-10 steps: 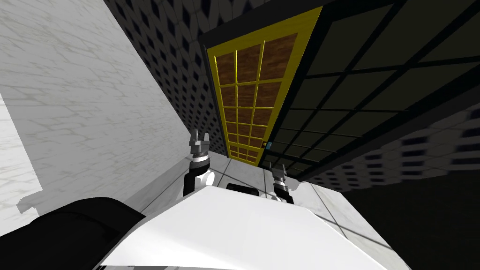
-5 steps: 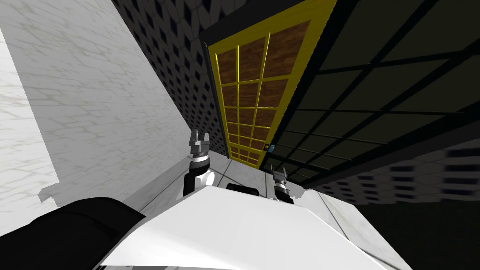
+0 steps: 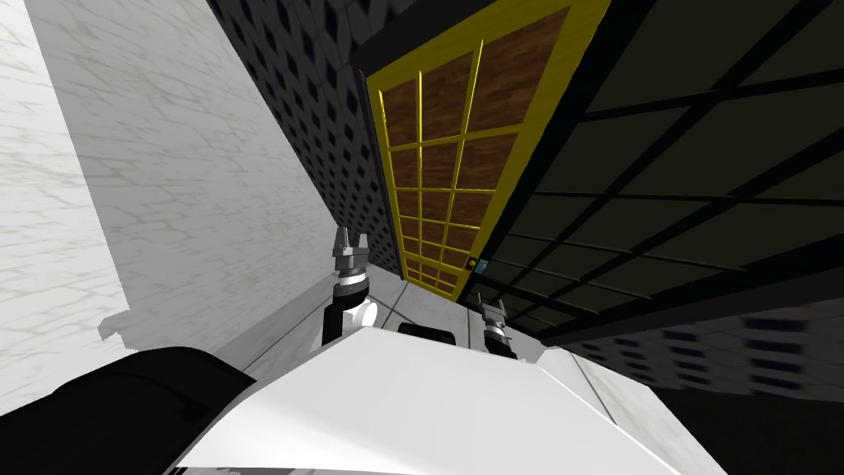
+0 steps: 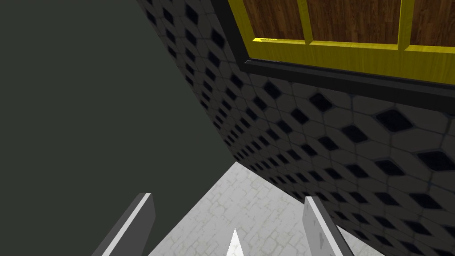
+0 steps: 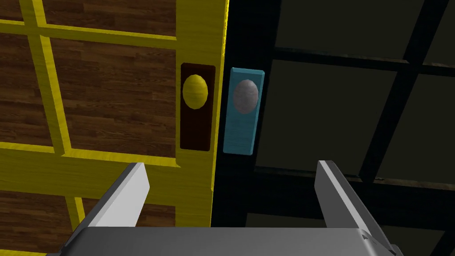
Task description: Pull the door open
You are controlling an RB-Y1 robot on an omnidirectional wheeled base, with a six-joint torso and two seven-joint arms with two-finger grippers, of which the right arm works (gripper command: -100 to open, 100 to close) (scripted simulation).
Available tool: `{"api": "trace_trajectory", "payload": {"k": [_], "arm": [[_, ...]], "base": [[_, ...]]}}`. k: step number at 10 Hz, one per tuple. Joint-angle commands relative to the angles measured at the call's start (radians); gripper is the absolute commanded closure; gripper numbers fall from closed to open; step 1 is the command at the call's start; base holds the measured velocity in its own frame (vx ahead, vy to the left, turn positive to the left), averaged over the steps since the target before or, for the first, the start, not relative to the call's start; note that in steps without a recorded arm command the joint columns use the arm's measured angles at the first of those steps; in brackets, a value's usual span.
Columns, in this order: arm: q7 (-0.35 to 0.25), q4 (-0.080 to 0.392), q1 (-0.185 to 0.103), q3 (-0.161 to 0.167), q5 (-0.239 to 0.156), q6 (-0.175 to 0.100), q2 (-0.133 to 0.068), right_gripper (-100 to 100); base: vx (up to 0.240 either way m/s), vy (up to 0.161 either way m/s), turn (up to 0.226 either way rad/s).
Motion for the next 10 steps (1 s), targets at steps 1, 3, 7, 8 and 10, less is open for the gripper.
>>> {"api": "trace_trajectory", "payload": {"k": [1, 3, 7, 8, 10], "arm": [[-0.028, 0.021, -0.003, 0.005, -0.018, -0.008, -0.006, -100], [-0.071, 0.063, -0.014, 0.015, -0.045, -0.022, -0.013, -100], [-0.141, 0.132, -0.034, 0.030, -0.089, -0.046, -0.027, -100], [-0.161, 0.151, -0.041, 0.033, -0.102, -0.053, -0.030, -100], [-0.158, 0.164, -0.023, 0.029, -0.098, -0.054, -0.033, -100]], "base": [[0.104, -0.047, 0.082], [0.126, -0.052, 0.116], [0.122, -0.077, 0.084], [0.144, -0.076, 0.102], [-0.003, -0.013, -0.024]]}}
